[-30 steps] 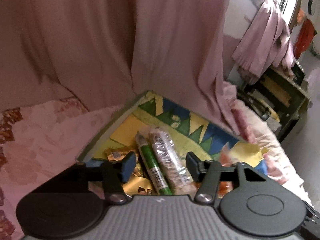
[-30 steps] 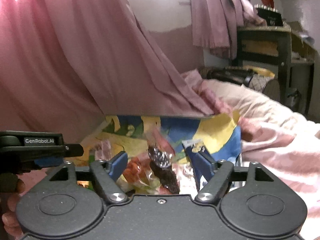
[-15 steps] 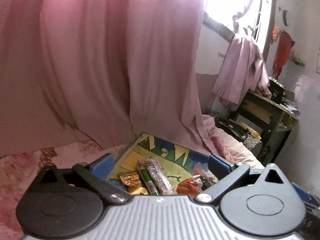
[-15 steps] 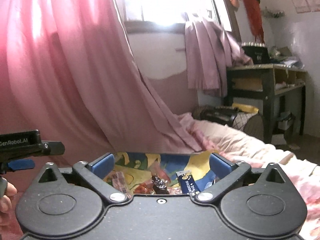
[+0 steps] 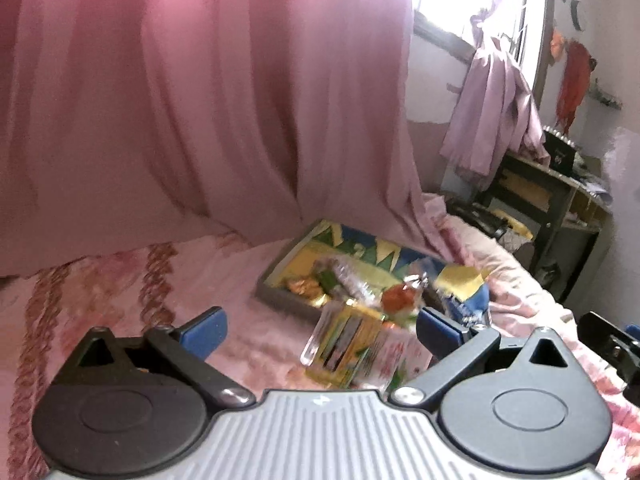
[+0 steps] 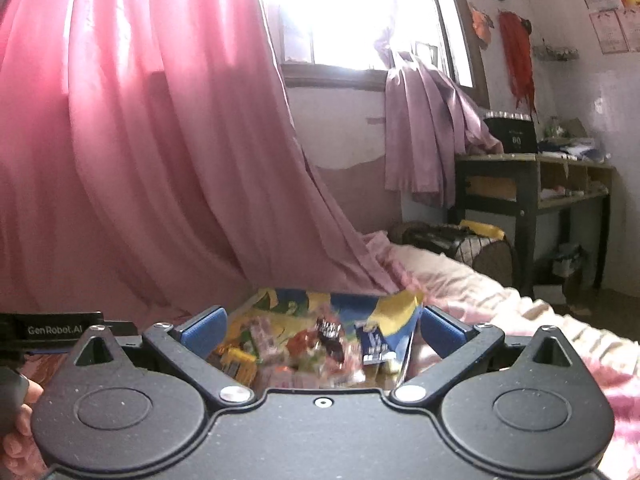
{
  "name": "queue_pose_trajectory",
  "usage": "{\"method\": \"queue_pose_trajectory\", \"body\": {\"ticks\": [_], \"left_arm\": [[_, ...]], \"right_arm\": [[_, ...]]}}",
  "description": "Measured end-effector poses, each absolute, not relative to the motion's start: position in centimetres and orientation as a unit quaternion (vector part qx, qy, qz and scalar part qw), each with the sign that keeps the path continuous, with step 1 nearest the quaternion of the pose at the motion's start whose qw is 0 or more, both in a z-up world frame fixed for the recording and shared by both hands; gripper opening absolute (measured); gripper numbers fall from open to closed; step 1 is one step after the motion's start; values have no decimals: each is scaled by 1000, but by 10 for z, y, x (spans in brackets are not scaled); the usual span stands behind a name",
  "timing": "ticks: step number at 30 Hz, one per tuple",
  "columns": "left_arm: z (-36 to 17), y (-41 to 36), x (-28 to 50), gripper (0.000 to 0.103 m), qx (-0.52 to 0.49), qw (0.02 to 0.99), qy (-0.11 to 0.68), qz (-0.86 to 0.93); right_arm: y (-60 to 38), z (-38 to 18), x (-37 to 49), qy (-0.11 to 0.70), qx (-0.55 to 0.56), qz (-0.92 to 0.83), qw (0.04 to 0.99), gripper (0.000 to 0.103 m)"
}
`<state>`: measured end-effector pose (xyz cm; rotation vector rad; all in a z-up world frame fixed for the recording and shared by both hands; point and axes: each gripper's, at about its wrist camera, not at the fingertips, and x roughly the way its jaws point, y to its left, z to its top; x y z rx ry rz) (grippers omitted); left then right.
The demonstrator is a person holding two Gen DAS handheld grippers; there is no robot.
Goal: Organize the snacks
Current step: 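Withdraw both open tools back toward the remaining loose snacks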
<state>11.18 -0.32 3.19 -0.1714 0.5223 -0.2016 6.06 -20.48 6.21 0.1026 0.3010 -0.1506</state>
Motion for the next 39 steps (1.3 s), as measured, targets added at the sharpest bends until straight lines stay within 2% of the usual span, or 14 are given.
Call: {"method": "queue_pose_trajectory", "body": {"ticks": [19,39], "left_arm": [[13,34,37,103,-54,948,309,-54],[19,35,18,103,-35,942,334,-18]], "right_arm": [[-175,43,-4,244,77,-101,961,102],[-159,51,-8,272,130,-108,947,102]]}}
